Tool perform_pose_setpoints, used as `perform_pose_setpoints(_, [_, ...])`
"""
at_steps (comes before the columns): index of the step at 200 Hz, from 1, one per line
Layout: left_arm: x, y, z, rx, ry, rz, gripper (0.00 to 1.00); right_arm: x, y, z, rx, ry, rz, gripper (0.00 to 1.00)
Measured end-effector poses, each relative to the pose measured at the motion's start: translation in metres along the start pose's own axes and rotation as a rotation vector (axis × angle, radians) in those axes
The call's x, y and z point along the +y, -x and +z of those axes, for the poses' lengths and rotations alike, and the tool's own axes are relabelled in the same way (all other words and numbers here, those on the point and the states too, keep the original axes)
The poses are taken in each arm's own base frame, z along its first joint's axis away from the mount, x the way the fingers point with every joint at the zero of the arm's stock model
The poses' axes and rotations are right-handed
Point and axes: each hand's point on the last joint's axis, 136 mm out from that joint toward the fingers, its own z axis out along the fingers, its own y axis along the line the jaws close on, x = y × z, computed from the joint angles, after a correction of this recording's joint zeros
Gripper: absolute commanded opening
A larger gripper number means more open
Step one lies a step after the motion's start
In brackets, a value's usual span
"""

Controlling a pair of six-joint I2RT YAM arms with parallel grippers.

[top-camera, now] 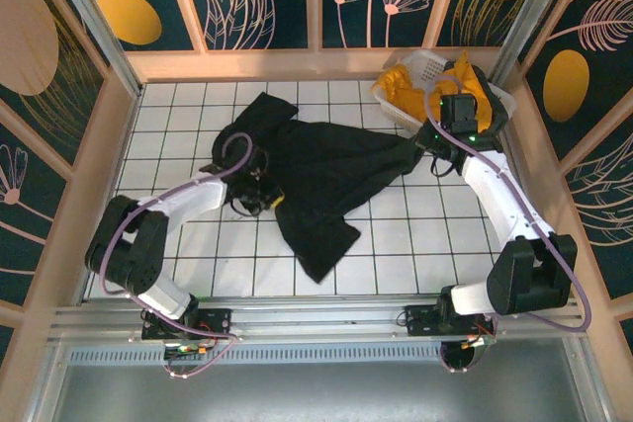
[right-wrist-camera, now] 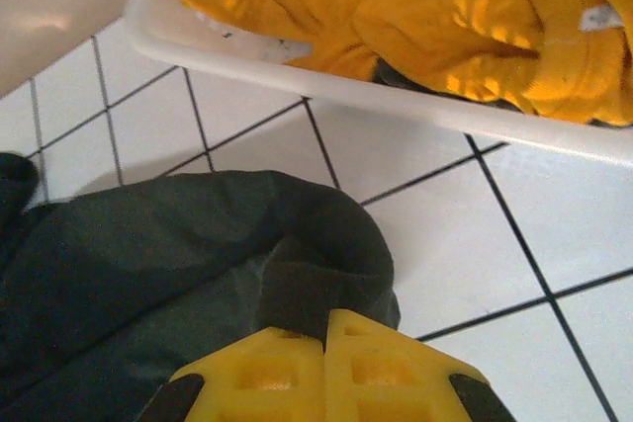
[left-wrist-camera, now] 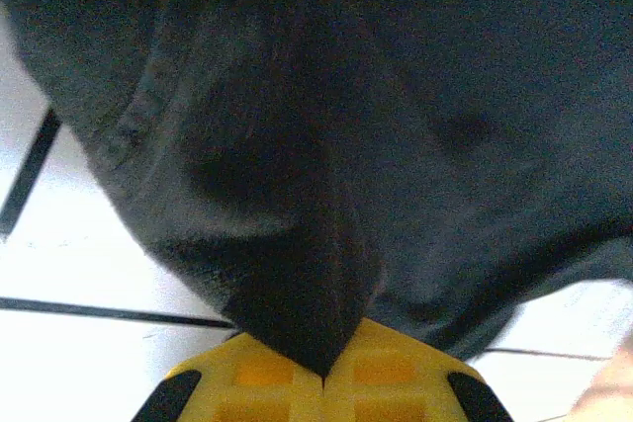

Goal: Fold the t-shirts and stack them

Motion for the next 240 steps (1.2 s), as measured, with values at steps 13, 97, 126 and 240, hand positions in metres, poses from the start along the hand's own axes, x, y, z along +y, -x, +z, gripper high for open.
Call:
perform_pose_setpoints(13, [-0.025,0.033,-0.035,-0.09,-0.077,-0.017,0.0,0.013,0.016,-0.006,-0.026,0.037,0.0,0.0])
perform_pose_setpoints(97, [-0.124,0.162,-0.298,-0.605,-0.391,-0.004,0.0,0.141,0.169,-0.129,-0.404,0.478,-0.05,0.0])
perform_pose_setpoints(126, [-0.149,0.153,-0.382,-0.766,-0.459,0.054,0.0,0.152,0.172,-0.189,-0.501,0.591,-0.074,0.0])
perform_pose_setpoints(240, [-0.145,0.155,-0.439,-0.918,-0.442,0.036,0.0,0.181,0.177,-0.241,-0.563,0.814,-0.064,0.0])
